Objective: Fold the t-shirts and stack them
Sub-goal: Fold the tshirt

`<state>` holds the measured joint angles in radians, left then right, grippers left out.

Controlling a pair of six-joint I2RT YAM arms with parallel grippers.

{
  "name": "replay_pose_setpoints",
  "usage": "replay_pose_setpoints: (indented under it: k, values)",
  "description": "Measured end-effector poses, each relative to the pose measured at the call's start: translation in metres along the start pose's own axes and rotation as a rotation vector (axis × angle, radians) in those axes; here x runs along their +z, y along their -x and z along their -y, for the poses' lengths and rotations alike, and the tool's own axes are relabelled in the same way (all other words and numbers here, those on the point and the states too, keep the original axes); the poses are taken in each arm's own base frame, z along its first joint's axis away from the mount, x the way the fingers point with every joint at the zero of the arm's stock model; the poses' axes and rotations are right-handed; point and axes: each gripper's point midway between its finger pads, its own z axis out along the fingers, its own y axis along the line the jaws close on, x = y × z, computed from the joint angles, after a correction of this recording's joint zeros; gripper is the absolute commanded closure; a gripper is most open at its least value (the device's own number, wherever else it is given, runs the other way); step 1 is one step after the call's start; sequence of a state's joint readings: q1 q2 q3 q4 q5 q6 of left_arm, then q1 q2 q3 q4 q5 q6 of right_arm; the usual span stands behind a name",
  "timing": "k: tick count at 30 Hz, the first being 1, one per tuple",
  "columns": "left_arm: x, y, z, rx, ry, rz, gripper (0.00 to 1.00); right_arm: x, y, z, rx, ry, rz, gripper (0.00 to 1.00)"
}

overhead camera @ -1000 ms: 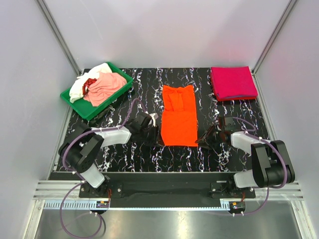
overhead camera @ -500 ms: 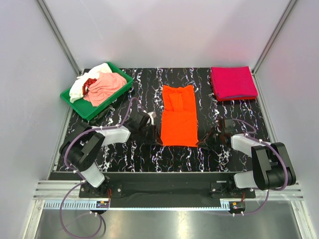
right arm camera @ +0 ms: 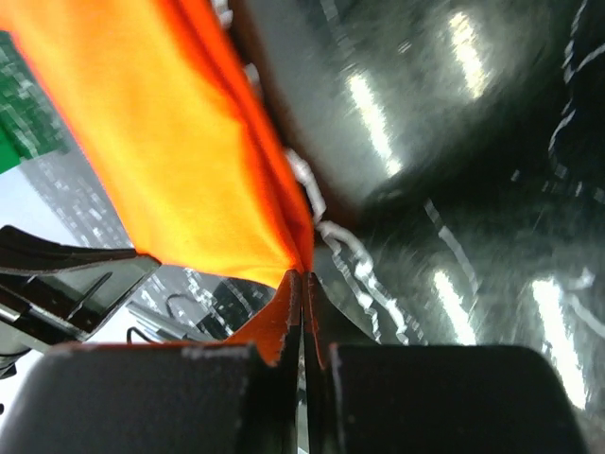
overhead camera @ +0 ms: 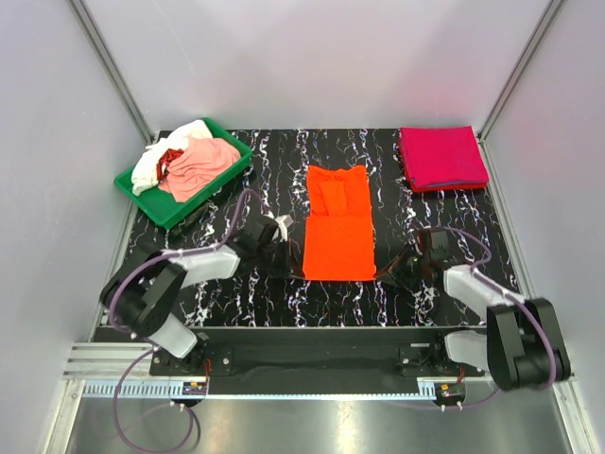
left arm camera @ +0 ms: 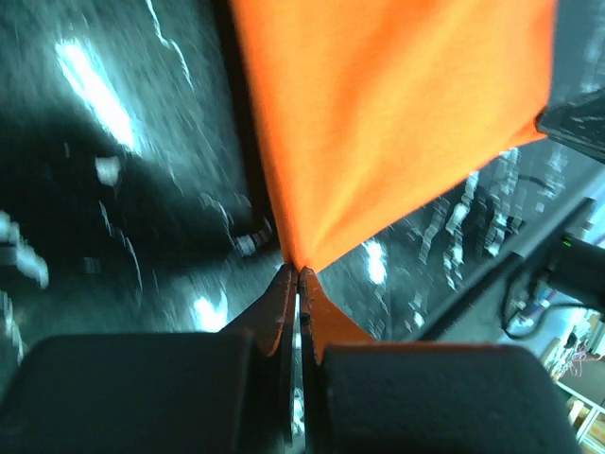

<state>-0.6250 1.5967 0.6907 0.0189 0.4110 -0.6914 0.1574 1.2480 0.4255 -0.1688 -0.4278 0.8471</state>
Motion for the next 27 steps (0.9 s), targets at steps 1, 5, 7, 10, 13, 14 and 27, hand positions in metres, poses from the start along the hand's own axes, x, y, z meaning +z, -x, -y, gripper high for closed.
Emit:
replay_pose_setpoints:
  k: [1, 5, 7, 10, 13, 14, 27]
  values:
    - [-0.006, 0.0, 0.004, 0.004, -0.008, 0.01, 1.0, -0.004, 0.0, -0.002, -0.005, 0.01, 0.007, 1.0]
    - [-0.03, 0.007, 0.03, 0.044, -0.065, 0.069, 1.0, -0.026, 0.0, -0.018, -0.043, 0.072, 0.06, 1.0]
    - [-0.038, 0.007, 0.041, 0.062, -0.089, 0.087, 1.0, -0.036, 0.0, -0.025, -0.058, 0.098, 0.089, 1.0]
    - [-0.045, 0.0, 0.05, 0.074, -0.097, 0.084, 1.0, -0.05, -0.003, -0.029, -0.074, 0.122, 0.117, 1.0]
    - [-0.053, -0.008, 0.055, 0.075, -0.087, 0.078, 1.0, -0.063, -0.01, -0.03, -0.083, 0.14, 0.128, 1.0]
    - [-0.055, -0.01, 0.056, 0.076, -0.086, 0.077, 1.0, -0.065, -0.011, -0.031, -0.084, 0.144, 0.13, 1.0]
    - [-0.083, 0.022, 0.084, 0.079, -0.045, 0.137, 1.0, -0.098, 0.008, -0.07, -0.158, 0.155, 0.183, 1.0]
